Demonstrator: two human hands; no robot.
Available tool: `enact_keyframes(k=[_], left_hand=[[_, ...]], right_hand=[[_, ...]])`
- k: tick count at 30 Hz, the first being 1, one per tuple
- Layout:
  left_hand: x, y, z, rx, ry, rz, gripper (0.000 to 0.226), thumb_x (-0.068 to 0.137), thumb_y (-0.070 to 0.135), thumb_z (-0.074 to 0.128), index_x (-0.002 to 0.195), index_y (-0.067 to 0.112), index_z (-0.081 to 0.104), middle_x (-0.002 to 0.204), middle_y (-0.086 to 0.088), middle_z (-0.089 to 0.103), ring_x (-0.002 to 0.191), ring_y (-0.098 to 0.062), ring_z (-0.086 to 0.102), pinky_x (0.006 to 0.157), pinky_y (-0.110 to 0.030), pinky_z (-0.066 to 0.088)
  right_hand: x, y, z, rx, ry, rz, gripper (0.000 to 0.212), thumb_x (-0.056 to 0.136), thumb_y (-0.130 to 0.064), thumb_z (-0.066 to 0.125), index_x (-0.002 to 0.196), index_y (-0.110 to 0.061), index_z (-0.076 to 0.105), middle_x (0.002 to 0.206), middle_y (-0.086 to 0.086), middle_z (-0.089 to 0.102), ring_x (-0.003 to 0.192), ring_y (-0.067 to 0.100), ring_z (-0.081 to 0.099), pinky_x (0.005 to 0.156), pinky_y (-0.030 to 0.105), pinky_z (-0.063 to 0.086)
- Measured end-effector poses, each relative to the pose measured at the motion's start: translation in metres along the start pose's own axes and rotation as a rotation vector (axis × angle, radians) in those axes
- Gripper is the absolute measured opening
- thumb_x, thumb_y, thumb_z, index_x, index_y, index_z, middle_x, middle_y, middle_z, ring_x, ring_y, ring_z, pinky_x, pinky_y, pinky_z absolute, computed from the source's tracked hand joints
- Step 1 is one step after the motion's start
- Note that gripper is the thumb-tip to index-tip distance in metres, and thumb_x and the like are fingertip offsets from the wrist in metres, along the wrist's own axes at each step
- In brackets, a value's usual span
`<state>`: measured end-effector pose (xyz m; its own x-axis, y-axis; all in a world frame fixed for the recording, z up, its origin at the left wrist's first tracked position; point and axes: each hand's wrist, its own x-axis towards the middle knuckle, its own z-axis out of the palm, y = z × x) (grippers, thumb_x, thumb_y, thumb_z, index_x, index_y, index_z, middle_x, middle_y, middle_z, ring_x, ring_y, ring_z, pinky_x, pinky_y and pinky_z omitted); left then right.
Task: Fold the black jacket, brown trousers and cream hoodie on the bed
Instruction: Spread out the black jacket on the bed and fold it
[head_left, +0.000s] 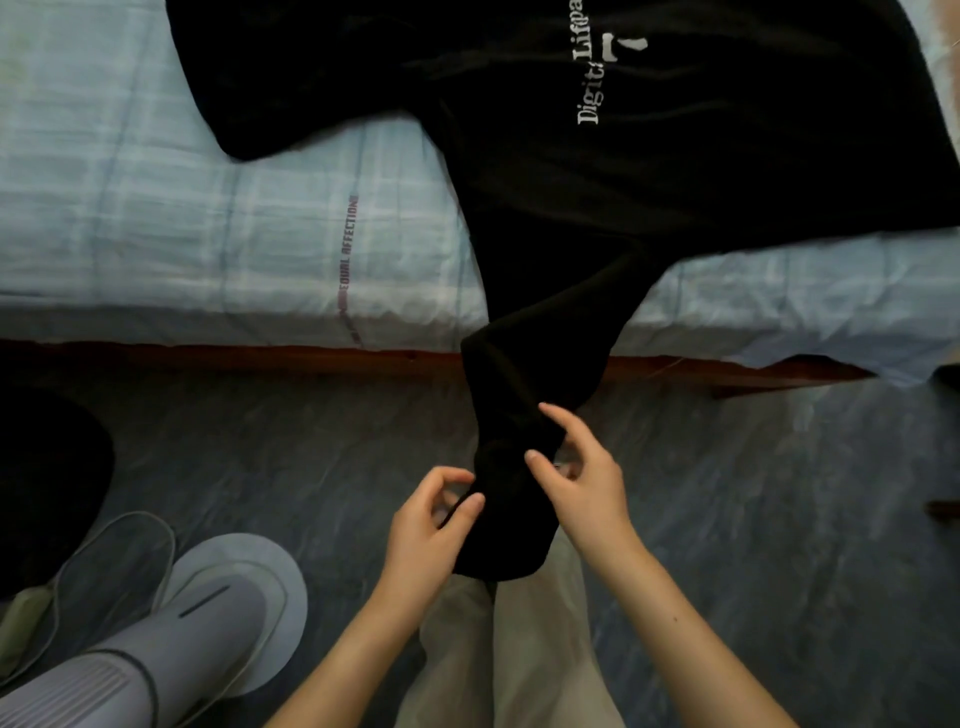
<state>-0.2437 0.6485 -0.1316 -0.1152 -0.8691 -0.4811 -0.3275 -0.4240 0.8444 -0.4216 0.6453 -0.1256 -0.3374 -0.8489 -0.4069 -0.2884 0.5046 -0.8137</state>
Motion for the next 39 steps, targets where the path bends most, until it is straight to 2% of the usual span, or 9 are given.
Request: enact_keyframes(k=[4,10,13,17,22,28,32,36,39], left_hand=[[0.007,-0.012,0.003,0.087,-0.018,-0.068,0.018,0.089,0.016,0.068,0.091,0.033,0.063,0.074,0.01,0.062,0.072,-0.001,0.059,0.065,-0.017,0.046],[0.034,0.027,-0.001,0.441,-0.039,0.089,0.022,0.09,0.037,0.063,0.11,0.039,0.054,0.091,0.012,0.06,0.088,-0.002,0.055,0.07,-0.022,0.044],[0.048,0.063,-0.01,0.693,0.038,0.336,0.032,0.087,0.036,0.066,0.116,0.024,0.06,0.098,0.005,0.064,0.095,-0.014,0.055,0.076,-0.03,0.049],[0.095,0.104,-0.011,0.751,0.186,0.56,0.044,0.082,0.024,0.072,0.123,0.01,0.063,0.118,-0.007,0.061,0.112,-0.025,0.055,0.095,-0.04,0.049],[0.177,0.152,0.015,0.766,0.153,0.675,0.055,0.093,0.024,0.06,0.145,0.012,0.046,0.149,-0.007,0.045,0.141,-0.026,0.036,0.117,-0.041,0.028],[0.282,0.164,0.056,1.066,0.143,0.527,0.064,0.098,0.045,0.019,0.154,0.014,0.024,0.162,-0.008,0.021,0.15,-0.025,0.014,0.123,-0.044,0.009],[0.306,0.141,0.065,1.131,0.153,0.492,0.064,0.099,0.047,0.026,0.154,0.014,0.026,0.16,-0.013,0.023,0.15,-0.027,0.017,0.121,-0.047,0.015],[0.299,0.151,0.065,1.149,0.134,0.453,0.063,0.096,0.045,0.033,0.15,0.013,0.035,0.157,-0.015,0.03,0.147,-0.029,0.026,0.118,-0.047,0.024],[0.299,0.178,0.058,1.128,0.124,0.442,0.059,0.09,0.044,0.041,0.137,0.013,0.055,0.145,-0.015,0.05,0.132,-0.031,0.049,0.104,-0.046,0.042]], right_hand=[[-0.001,0.011,0.005,-0.095,-0.022,0.018,0.05,0.091,-0.019,0.067,0.136,-0.036,0.052,0.097,-0.003,0.064,0.056,0.004,0.054,0.055,0.012,0.042],[0.015,-0.018,-0.012,-0.28,-0.021,-0.093,0.052,0.094,-0.023,0.063,0.143,-0.03,0.046,0.12,-0.006,0.06,0.087,0.01,0.062,0.077,0.026,0.051],[0.027,-0.044,-0.027,-0.294,-0.039,-0.12,0.051,0.095,-0.024,0.063,0.143,-0.028,0.046,0.11,-0.005,0.062,0.086,0.005,0.062,0.076,0.024,0.052],[0.069,-0.075,-0.048,-0.708,0.097,-0.3,0.043,0.096,-0.031,0.058,0.137,-0.018,0.054,0.096,-0.001,0.069,0.094,0.02,0.064,0.076,0.034,0.051],[0.161,-0.103,-0.068,-0.521,0.188,-0.506,0.044,0.098,-0.017,0.056,0.141,-0.009,0.053,0.141,0.008,0.055,0.133,0.02,0.047,0.11,0.025,0.033],[0.279,-0.099,-0.064,-0.839,0.094,-0.483,0.056,0.103,-0.04,0.035,0.156,-0.027,0.025,0.163,0.0,0.022,0.153,0.023,0.01,0.124,0.048,0.008],[0.307,-0.072,-0.061,-0.926,0.068,-0.464,0.058,0.102,-0.051,0.018,0.157,-0.032,0.017,0.164,-0.003,0.017,0.153,0.021,0.005,0.123,0.049,0.006],[0.302,-0.079,-0.062,-0.907,0.027,-0.431,0.059,0.1,-0.047,0.025,0.156,-0.03,0.023,0.163,-0.002,0.022,0.153,0.023,0.01,0.123,0.05,0.008],[0.304,-0.101,-0.068,-0.782,0.018,-0.433,0.057,0.099,-0.036,0.042,0.154,-0.025,0.032,0.162,-0.001,0.028,0.152,0.023,0.015,0.122,0.053,0.014]])
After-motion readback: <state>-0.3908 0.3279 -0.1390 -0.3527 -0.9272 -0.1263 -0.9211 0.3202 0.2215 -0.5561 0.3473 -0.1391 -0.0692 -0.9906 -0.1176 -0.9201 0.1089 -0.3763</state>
